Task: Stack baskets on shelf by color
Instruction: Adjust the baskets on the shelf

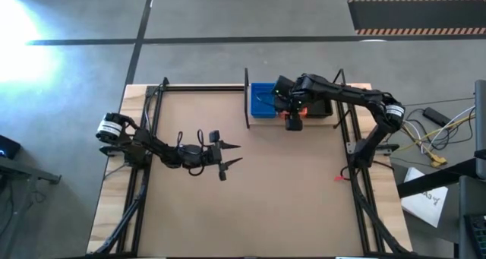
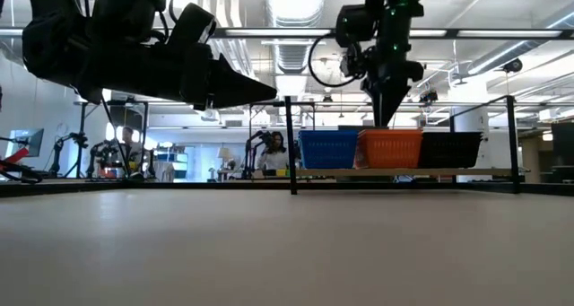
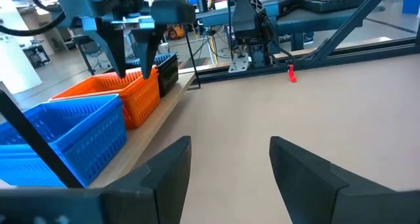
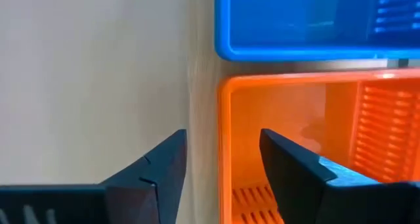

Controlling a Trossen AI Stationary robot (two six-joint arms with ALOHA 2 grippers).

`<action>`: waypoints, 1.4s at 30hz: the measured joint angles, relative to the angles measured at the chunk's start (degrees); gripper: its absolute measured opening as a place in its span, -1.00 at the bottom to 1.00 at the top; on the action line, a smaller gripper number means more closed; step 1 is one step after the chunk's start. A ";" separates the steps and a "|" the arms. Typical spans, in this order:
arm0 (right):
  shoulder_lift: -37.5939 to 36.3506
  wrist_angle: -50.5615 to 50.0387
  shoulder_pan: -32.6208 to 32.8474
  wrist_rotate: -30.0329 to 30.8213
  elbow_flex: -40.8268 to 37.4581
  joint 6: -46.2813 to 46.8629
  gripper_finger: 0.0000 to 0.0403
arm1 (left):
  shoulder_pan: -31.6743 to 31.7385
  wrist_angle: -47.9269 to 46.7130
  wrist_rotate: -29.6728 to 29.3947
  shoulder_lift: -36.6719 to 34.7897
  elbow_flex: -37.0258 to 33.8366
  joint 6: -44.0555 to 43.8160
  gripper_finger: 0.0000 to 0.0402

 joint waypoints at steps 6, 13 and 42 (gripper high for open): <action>0.04 3.83 -0.96 0.26 -3.83 -1.92 -0.28 | -0.02 -0.16 0.00 0.00 -0.07 -0.18 -0.04; 0.01 7.03 -0.86 0.23 -5.57 -3.93 -0.75 | -0.02 -0.13 0.00 0.00 -0.07 -0.18 -0.04; -0.06 7.90 -0.87 0.39 -3.64 -2.05 -0.38 | -0.04 0.00 0.02 0.00 -0.07 -0.22 -0.04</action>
